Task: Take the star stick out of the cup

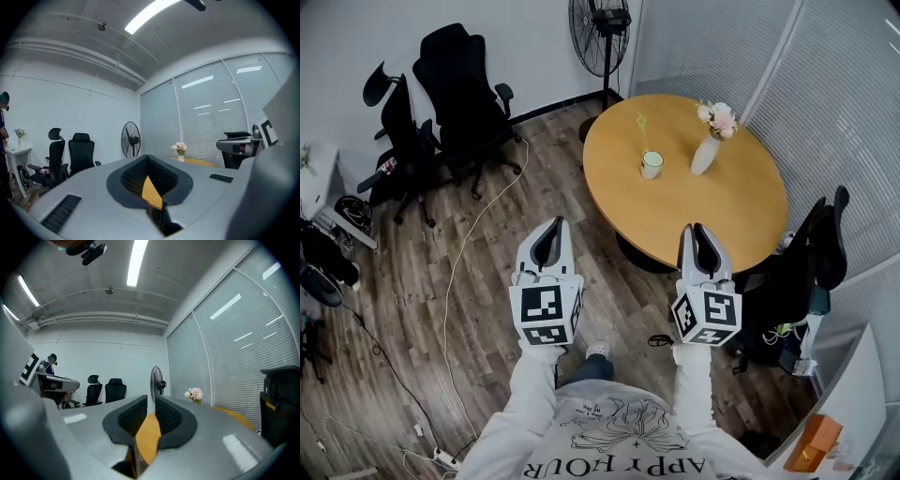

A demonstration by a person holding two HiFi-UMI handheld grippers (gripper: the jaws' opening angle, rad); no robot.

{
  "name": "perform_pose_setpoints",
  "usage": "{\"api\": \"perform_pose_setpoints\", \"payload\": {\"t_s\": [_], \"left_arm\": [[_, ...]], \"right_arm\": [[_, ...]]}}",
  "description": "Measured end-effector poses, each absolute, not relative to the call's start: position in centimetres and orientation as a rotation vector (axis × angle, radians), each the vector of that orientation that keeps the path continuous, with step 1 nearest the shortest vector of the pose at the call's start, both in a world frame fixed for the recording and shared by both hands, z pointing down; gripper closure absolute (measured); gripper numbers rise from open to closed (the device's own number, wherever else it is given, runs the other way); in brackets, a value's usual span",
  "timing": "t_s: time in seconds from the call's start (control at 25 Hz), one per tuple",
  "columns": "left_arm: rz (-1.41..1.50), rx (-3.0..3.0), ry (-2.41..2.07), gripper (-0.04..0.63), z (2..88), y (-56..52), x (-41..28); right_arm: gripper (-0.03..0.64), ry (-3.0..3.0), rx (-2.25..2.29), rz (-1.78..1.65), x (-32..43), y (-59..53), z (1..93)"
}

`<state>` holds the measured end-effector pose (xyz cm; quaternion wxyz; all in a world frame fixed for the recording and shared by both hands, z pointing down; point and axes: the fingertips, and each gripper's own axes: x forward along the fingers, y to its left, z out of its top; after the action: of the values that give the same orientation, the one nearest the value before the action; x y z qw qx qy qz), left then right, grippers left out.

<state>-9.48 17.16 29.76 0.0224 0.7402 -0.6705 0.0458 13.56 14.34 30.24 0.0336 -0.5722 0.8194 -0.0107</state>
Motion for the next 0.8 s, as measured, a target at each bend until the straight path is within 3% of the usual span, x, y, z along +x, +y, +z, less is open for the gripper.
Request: {"api": "perform_pose_setpoints", "payload": {"t_s": [0.8], "left_arm": [[0.176,2.300,-2.016,0.590,32.0,2.2,-11.1]], "right_arm": [[0.552,2.533,-1.797,-0.113,11.6,-0.3,33.4]]}}
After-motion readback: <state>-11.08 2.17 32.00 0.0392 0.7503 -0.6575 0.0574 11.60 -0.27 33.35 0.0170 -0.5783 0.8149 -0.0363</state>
